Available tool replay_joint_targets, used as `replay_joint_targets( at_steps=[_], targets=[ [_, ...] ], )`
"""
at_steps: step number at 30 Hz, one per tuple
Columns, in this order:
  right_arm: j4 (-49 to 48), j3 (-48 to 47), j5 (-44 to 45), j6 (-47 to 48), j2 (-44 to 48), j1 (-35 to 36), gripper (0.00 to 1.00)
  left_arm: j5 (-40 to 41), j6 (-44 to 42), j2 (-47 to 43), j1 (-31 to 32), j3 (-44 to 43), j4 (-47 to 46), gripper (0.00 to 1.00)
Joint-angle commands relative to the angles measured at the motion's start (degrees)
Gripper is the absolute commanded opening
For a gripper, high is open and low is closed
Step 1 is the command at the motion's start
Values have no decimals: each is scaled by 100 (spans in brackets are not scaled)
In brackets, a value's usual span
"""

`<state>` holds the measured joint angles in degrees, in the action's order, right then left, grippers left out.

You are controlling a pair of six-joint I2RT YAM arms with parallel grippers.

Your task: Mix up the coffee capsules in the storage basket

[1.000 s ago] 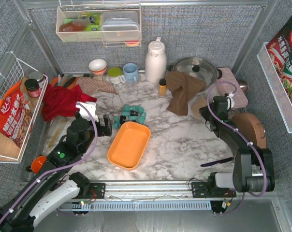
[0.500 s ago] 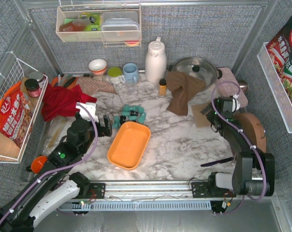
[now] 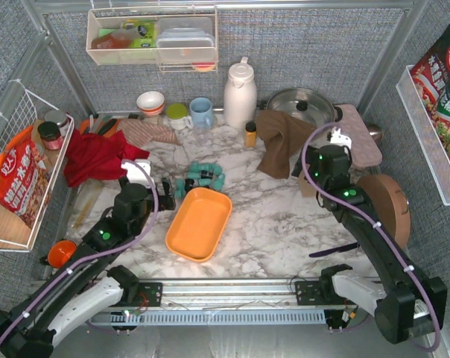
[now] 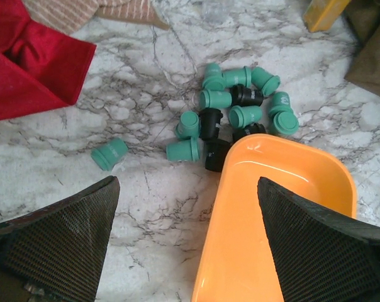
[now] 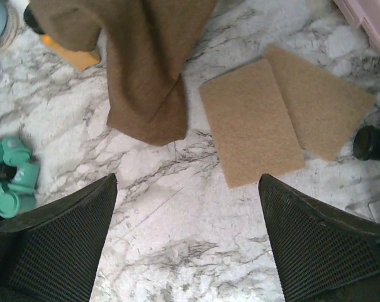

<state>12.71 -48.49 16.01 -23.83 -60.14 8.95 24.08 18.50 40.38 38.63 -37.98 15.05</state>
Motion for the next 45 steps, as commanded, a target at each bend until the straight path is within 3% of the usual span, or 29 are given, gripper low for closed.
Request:
replay_joint_targets(
  at_steps=[1,10,17,25,31,36,45],
  targets=[
    [-154,-11,571,824,211,511,99,366,440,221,0,65,-212,99],
    [-1321,529,-16,1813,506,1077,99,1570,1449,1168,-242,199,116,99],
    [-1594,814,-476,2253,611,1701,94,1753,2050,2132,-1124,20,153,99],
    [-1758,1030,-586,2301,589,1830,94,1751,2490,2993,-1225,-596,265,99],
    [-1614,878,-1232,2347,490,1941,92,1415,2677,3232,-1231,-857,625,99],
    [-1448,662,-880,1532,163,2435,83,781,2462,2988,-1235,-761,876,97],
    [-1298,633,692,-957,-995,3634,72,-34,2091,2308,-1226,-562,886,95]
  ],
)
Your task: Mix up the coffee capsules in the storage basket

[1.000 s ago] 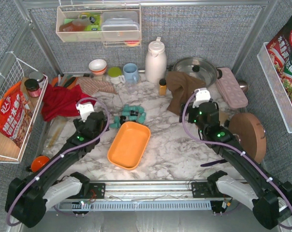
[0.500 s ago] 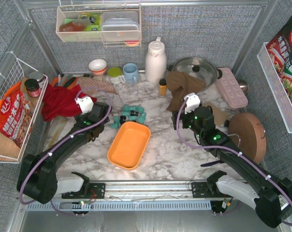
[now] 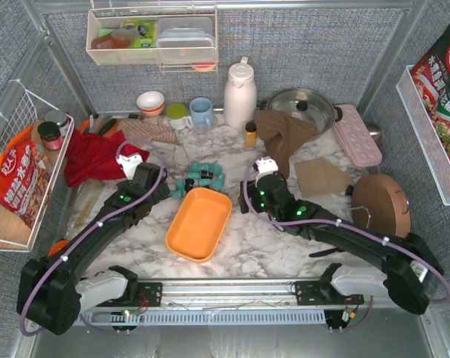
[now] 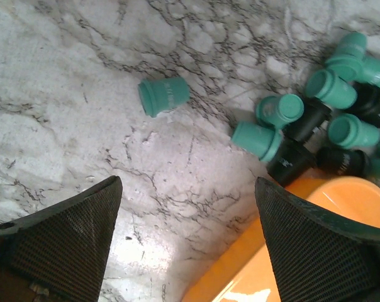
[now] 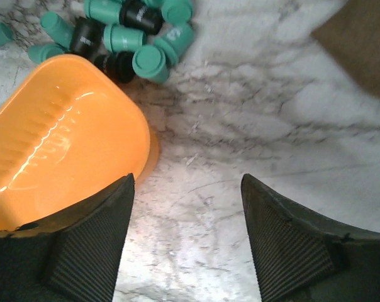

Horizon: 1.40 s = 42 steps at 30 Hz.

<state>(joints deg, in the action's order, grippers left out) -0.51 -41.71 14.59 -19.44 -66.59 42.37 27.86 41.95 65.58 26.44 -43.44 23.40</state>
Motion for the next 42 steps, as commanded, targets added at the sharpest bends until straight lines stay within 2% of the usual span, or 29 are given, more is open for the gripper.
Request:
replay_joint_targets(
  at_steps=[1,9,18,21,24,29,34,42],
  targets=[
    [-9,-58,836,-1569,-482,368,68,-454,-310,-292,-7,-30,51,95],
    [-89,-359,1046,-2242,-1425,1105,63,-650,-488,-915,-5,-40,139,92],
    [102,-487,1866,-3013,-1938,1763,58,-611,-609,-1515,-7,95,232,91],
    [307,-684,1997,-3224,-2161,1826,49,-591,-663,-1658,-5,173,187,91],
    [535,-950,1976,-3416,-2464,1844,47,-593,-713,-1745,-6,258,133,91],
    [651,-1112,1965,-3692,-2754,1880,23,-579,-775,-1848,-1,370,95,91],
    [886,-1226,2069,-3834,-2775,1886,10,-541,-839,-1963,-7,471,20,91],
    [1545,-1404,2335,-3573,-2199,1664,0,-591,-890,-2128,-7,559,-142,90]
  ],
)
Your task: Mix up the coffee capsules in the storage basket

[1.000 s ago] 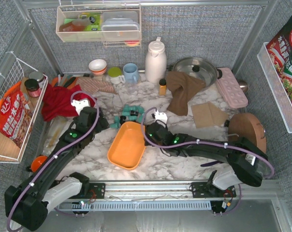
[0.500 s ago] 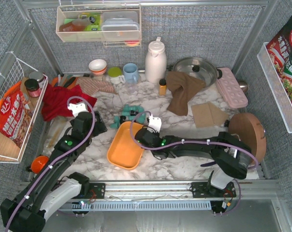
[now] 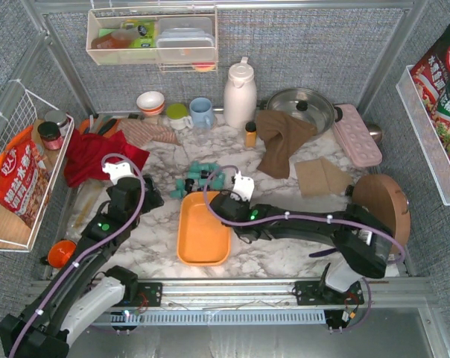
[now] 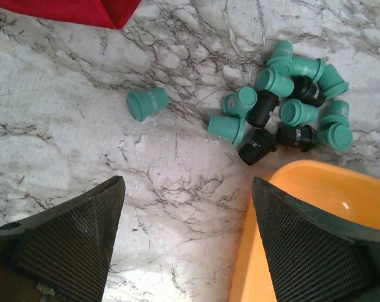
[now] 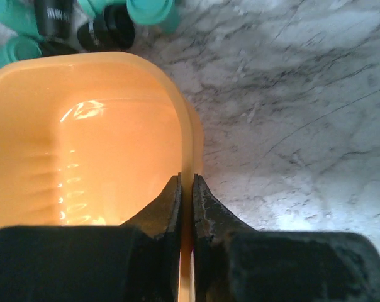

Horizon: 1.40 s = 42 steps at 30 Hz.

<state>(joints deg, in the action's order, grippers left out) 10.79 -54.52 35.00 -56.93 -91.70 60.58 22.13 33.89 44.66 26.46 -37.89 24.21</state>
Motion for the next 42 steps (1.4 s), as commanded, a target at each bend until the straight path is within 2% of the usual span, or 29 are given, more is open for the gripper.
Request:
replay_joint_targets(
  at_steps=[1,6,9,13,18,26,32,42],
  targets=[
    [525,-138,292,291,454,-258,0,-28,-91,-30,-8,-3,-223,90],
    [601,67,-180,1342,1331,-1125,0,-64,-110,-43,-9,-21,-218,90],
    [623,83,-823,2136,1629,-1981,0,-85,-111,-54,-9,-17,-281,90],
    [893,-84,-1894,2862,1506,-3013,0,-95,-93,10,-9,7,-363,90],
    [858,-121,-3373,3365,1016,-3820,0,-163,-18,172,-9,98,-555,90],
    [-245,644,-3765,3325,946,-4409,0,-130,-14,365,-5,101,-677,90],
    [-1437,1124,-3829,3219,833,-4452,0,-54,5,376,-9,187,-803,90],
    [-2094,1170,-3281,2975,511,-4467,0,-25,3,467,-5,199,-872,90]
  ],
)
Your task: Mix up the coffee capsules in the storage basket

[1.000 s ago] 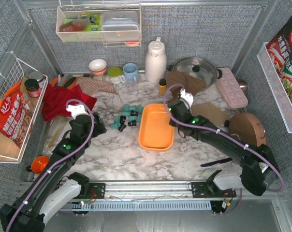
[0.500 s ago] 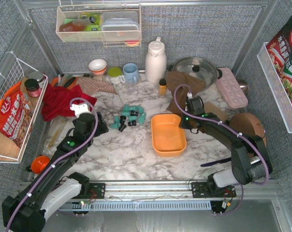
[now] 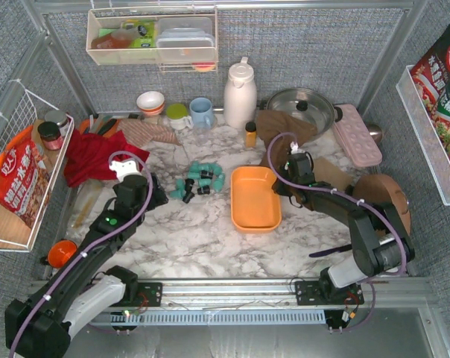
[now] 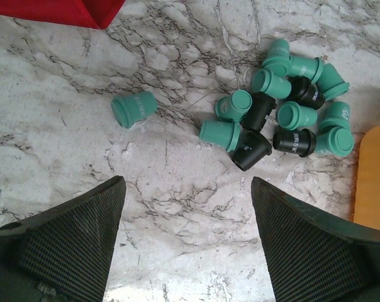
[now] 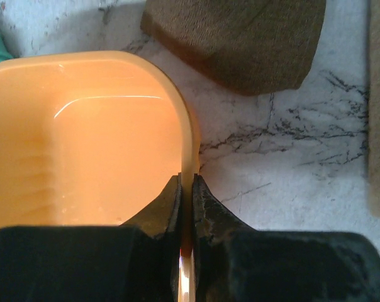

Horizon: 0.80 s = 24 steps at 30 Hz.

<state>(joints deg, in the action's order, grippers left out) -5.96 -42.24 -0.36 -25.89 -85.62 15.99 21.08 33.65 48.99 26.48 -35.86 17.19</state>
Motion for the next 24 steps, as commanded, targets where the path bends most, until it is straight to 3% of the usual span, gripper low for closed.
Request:
replay_joint_targets(
  at_steps=[1,12,19,24],
  targets=[
    [-373,-131,260,-123,-152,-8,0,76,20,52,-11,-16,-172,90],
    [-96,-434,61,-262,-347,-8,14,50,21,127,-11,-28,-225,89],
    [460,-653,231,159,6,-8,56,-22,10,192,-7,-18,-257,89],
    [1148,-894,491,576,633,0,65,-254,-53,320,-11,36,-475,85]
  ],
)
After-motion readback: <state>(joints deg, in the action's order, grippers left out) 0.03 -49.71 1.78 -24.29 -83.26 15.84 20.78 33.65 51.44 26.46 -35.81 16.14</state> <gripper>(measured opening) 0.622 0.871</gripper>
